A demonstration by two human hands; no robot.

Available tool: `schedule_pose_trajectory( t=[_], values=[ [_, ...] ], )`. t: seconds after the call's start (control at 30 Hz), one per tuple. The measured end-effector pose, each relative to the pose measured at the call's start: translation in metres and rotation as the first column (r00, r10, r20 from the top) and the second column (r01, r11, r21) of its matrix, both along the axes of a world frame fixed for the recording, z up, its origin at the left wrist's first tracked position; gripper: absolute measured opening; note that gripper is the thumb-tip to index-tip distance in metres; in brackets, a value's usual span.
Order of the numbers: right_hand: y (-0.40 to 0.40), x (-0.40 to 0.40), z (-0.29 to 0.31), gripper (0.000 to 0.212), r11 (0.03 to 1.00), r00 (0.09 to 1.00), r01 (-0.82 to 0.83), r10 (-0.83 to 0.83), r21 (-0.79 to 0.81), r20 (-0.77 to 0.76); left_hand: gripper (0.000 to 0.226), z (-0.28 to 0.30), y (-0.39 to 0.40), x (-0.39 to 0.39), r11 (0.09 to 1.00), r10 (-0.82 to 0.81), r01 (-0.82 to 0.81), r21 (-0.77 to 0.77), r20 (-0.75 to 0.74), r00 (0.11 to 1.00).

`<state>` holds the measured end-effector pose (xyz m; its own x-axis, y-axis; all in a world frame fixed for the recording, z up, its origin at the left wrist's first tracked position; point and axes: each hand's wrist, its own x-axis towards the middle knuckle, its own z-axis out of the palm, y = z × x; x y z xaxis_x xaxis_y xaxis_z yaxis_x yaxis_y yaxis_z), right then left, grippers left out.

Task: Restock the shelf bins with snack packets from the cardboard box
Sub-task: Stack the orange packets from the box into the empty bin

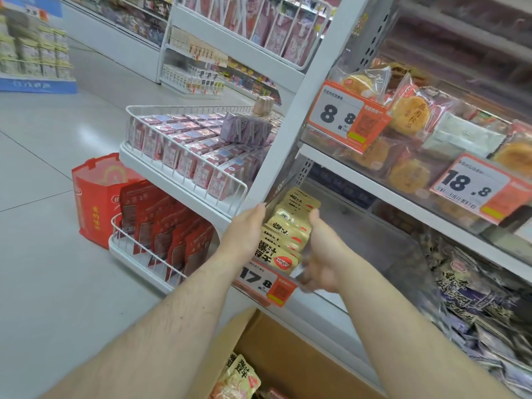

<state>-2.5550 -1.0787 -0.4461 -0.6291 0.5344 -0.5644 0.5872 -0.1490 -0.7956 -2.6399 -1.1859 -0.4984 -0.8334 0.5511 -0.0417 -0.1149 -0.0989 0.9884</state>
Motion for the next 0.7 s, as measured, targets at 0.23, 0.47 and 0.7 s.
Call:
schedule_pose_trajectory(
  t=[0.23,0.47,0.7],
  values=[
    [0.013,-0.001,-0.004,0.109,0.962,0.988,-0.107,0.131,-0.252,0.079,0.051,0.002,0.001,0.003,1.000,0.022,-0.023,0.002,0.040,0.999],
    [0.015,-0.010,-0.007,0.107,0.881,0.986,0.024,-0.098,-0.473,-0.132,0.043,0.001,0.000,-0.002,0.991,0.083,-0.093,-0.100,-0.102,0.991],
    [0.023,-0.032,-0.028,0.099,0.866,0.936,0.069,-0.228,-0.496,-0.268,0.031,0.003,0.000,-0.001,0.971,0.107,-0.169,-0.170,-0.325,0.940]
  ],
)
